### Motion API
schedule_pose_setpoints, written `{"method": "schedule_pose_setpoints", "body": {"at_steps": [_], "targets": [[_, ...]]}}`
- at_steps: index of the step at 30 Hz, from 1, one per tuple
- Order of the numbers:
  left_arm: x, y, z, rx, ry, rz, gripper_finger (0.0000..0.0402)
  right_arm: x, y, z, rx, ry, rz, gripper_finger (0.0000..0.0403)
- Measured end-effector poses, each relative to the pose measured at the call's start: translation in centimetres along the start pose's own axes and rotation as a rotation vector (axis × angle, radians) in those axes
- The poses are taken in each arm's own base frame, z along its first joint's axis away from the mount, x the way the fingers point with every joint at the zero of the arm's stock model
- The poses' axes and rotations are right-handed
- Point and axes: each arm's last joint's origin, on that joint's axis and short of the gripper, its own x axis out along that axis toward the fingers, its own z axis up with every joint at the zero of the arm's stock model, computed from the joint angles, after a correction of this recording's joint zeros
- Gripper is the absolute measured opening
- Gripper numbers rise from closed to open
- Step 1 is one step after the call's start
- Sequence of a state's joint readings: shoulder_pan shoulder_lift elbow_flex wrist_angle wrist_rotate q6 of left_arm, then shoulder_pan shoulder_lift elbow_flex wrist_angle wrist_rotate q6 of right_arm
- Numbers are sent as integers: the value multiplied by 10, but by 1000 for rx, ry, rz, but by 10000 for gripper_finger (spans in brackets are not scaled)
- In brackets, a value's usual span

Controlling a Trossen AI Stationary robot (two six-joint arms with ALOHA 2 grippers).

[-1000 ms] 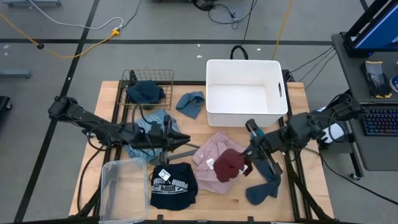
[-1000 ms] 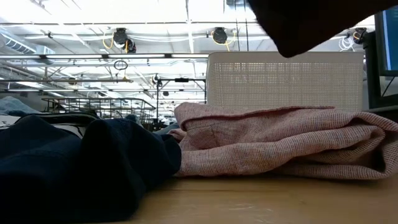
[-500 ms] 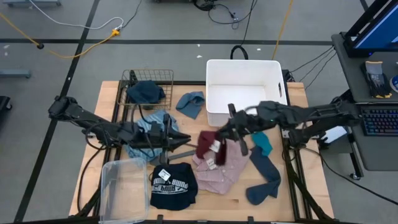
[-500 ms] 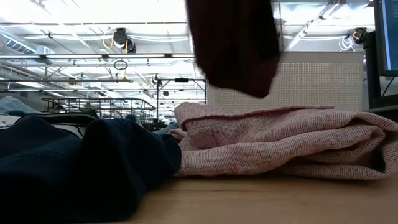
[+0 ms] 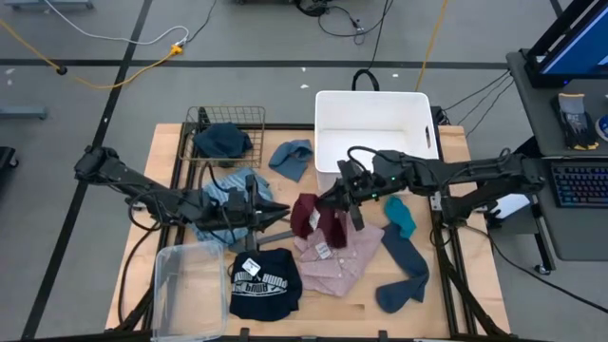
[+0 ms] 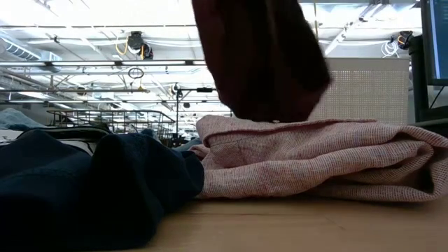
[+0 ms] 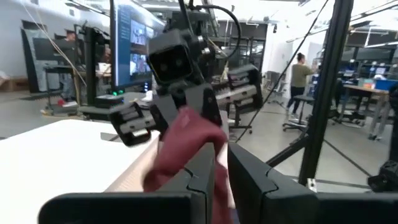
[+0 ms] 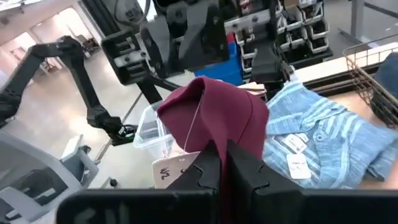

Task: Pick & Place Cloths
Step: Put the red underwear into the black basket

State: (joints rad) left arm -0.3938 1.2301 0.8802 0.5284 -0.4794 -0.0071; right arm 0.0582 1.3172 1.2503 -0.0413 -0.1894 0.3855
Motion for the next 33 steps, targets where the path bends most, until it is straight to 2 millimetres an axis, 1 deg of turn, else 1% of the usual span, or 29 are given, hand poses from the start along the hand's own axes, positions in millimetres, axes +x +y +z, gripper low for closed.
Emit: {"method": "schedule_pose_setpoints", "body": {"at_steps": [4,9,13,15,18,22,25,33], "targets": [[2,0,9,37,3,31,47,8,1,5,8,-66,84,0],[5,-1,19,82,63,46,47,5,2,17,7,-152,154,0],[6,-2,24,59,107,51,47,-4,5,26,5,-219,180,0],[6,-2,24,25,115,51,47,-11,8,32,-9,-261,200,0],[6,-2,23,-23,122,51,49,-17,11,36,-22,-284,230,0],[7,-3,24,-134,109,5,70,-22,13,38,-45,-293,225,0],[7,-3,28,-188,75,-16,92,-24,9,40,-52,-297,211,0],[8,-3,35,-170,13,-20,148,-26,-4,39,-59,-261,141,0]]}}
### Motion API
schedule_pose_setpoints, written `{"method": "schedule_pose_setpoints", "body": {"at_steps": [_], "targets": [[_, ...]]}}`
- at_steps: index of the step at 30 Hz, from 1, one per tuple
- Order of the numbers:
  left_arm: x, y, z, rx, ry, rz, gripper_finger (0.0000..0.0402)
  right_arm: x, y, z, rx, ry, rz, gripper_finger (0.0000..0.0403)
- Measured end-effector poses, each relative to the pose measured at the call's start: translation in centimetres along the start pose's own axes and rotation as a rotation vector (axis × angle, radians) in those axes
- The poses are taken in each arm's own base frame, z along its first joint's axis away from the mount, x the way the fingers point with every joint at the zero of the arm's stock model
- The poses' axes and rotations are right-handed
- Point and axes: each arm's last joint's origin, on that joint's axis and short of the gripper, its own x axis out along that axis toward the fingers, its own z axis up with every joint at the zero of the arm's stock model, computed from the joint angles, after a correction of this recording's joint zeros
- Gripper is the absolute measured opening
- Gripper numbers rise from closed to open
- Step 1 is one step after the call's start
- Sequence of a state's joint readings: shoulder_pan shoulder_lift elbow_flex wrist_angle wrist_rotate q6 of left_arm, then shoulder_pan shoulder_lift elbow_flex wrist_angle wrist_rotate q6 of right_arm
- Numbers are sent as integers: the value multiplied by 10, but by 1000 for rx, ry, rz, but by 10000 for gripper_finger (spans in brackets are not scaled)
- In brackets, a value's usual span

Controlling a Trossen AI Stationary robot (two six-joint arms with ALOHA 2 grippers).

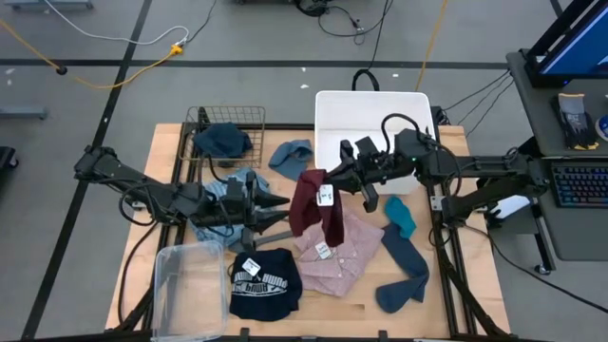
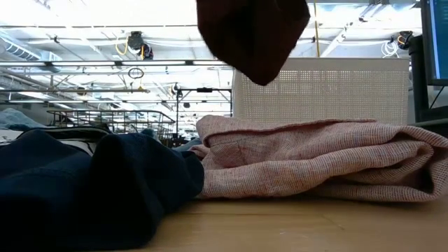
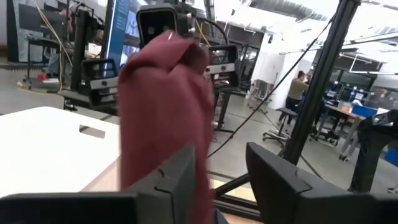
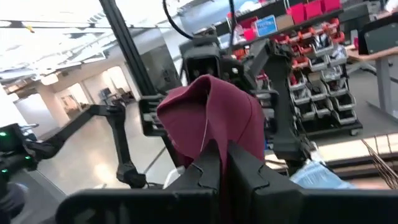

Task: Pick & Place Cloths
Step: Put the red underwear into the black basket

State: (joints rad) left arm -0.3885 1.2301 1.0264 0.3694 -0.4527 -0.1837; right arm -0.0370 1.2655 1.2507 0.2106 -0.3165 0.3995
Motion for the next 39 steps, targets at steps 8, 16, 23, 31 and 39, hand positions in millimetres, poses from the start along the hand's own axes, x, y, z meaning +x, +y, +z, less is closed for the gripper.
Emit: {"method": "schedule_pose_setpoints", "body": {"at_steps": [8,16,23,31,39], "targets": [[8,11,-3,-38,9,43,210,0,-1,0,-22,3,-6,0],[17,26,-5,-44,12,60,257,3,-6,-4,-15,20,-19,0],[33,32,-16,-87,18,-14,281,9,-13,-8,-12,20,-37,0],[44,40,-27,-103,55,-54,288,10,-13,-7,-16,-2,-47,0],[66,51,-29,-92,77,-106,289,11,-11,-5,-7,-29,-33,0]]}}
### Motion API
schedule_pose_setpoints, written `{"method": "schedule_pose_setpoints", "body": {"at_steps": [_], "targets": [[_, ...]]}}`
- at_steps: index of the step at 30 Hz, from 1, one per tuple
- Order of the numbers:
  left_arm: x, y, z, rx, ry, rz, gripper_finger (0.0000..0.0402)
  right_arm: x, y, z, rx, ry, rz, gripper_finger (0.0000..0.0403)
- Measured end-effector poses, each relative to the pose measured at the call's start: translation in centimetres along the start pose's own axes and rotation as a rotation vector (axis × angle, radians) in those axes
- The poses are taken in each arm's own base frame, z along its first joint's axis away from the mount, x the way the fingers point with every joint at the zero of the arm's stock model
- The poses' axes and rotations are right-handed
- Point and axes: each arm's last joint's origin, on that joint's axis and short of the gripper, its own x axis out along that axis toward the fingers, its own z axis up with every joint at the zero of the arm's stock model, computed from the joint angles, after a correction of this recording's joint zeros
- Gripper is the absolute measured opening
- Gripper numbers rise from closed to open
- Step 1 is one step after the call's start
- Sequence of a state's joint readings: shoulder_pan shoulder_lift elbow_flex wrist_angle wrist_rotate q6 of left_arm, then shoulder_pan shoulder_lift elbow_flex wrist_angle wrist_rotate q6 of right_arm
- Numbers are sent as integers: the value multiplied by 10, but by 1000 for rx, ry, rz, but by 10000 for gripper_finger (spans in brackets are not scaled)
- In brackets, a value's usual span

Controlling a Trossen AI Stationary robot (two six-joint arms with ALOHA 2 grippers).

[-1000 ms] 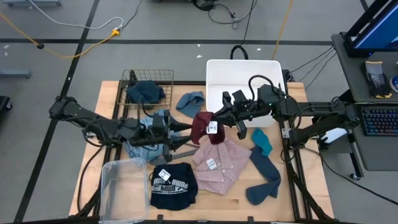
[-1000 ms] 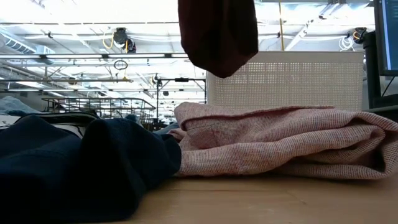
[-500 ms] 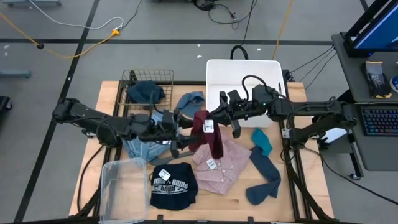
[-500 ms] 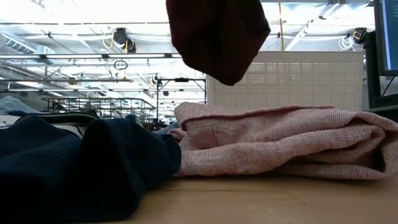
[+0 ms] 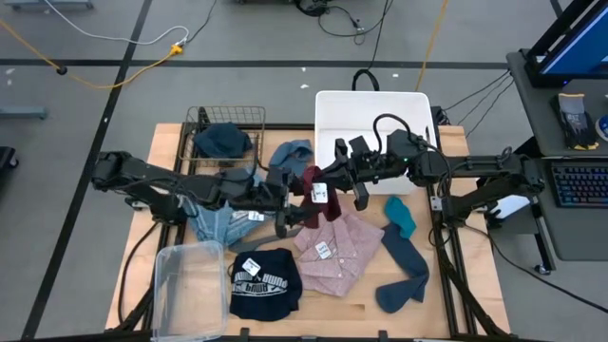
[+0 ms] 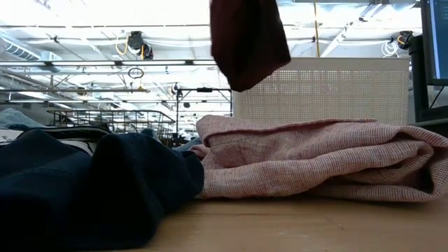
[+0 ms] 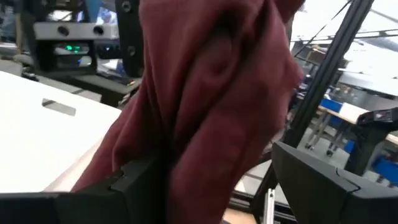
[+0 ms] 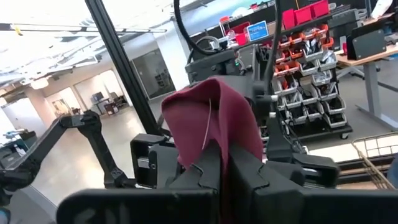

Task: Pick & Place Cloths
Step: Put the red underwear into the black basket

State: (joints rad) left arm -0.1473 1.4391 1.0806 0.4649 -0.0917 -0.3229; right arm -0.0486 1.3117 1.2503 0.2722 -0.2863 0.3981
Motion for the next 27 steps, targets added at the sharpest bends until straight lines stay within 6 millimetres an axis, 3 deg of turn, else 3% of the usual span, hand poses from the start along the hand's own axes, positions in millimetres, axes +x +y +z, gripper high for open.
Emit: {"method": "schedule_pose_setpoints", "body": {"at_steps": [6,16,21,27], "targets": [[17,11,0,11,13,-12,289,0,2,0,7,-6,6,0],[21,21,2,14,-4,2,278,2,9,-2,8,-6,30,0],[21,21,2,25,-5,2,211,2,9,-2,8,-5,30,0],[21,22,4,42,-17,2,65,2,9,-2,8,-5,31,0]]}}
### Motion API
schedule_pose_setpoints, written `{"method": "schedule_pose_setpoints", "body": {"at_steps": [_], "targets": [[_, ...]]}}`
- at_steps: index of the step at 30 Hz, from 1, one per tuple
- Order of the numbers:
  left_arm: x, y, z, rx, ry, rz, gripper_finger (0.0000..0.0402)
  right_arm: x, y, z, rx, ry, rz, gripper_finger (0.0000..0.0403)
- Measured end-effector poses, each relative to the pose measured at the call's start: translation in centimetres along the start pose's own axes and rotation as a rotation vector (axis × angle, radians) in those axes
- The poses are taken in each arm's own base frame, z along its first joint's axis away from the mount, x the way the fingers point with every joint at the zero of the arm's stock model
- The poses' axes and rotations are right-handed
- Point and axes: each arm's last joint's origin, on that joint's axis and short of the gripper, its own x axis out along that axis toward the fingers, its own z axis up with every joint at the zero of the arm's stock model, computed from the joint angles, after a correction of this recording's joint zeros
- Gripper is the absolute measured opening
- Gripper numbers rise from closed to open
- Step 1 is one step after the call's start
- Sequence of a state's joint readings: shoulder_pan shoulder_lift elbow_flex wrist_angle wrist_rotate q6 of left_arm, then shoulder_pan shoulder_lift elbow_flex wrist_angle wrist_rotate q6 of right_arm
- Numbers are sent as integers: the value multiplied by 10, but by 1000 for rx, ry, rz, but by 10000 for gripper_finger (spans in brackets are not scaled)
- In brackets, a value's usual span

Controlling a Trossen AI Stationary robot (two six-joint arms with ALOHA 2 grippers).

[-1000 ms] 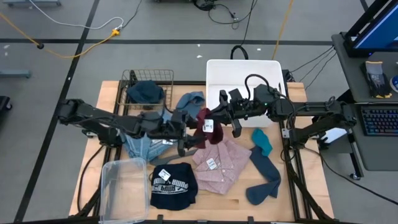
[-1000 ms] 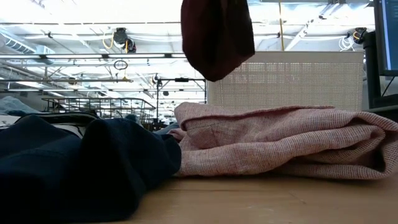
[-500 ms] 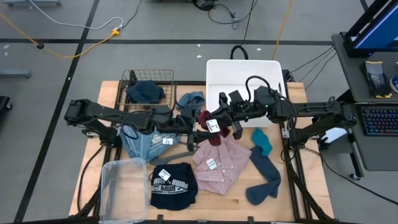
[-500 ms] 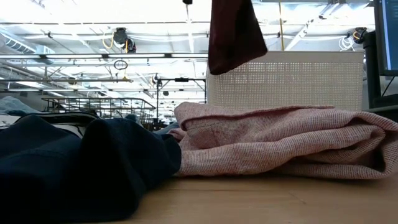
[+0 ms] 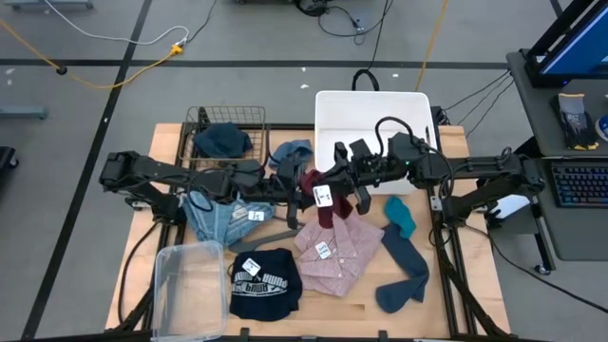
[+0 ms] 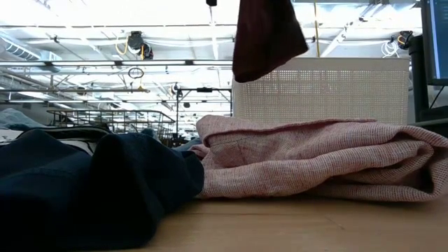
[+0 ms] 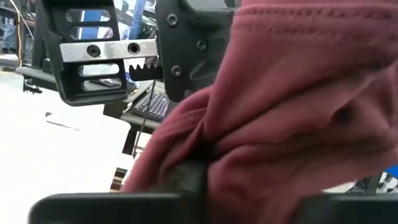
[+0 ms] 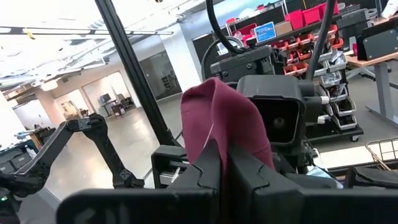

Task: Pick & Place Cloths
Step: Put the red underwear into the black basket

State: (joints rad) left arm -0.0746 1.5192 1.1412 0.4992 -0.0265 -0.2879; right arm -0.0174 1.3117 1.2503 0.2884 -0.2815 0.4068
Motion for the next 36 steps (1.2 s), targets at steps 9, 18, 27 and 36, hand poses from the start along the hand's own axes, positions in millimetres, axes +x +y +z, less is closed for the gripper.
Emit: {"method": "schedule_pose_setpoints", "body": {"at_steps": [9,18,27,36], "targets": [[-8,1,2,29,75,41,4,-4,4,1,25,44,58,46],[-50,-4,18,48,228,331,2,-20,2,-18,164,315,-23,125],[-98,-2,57,151,123,620,1,-26,3,-32,219,468,-34,166],[-138,20,85,269,77,926,1,-36,20,-26,113,470,66,150]]}}
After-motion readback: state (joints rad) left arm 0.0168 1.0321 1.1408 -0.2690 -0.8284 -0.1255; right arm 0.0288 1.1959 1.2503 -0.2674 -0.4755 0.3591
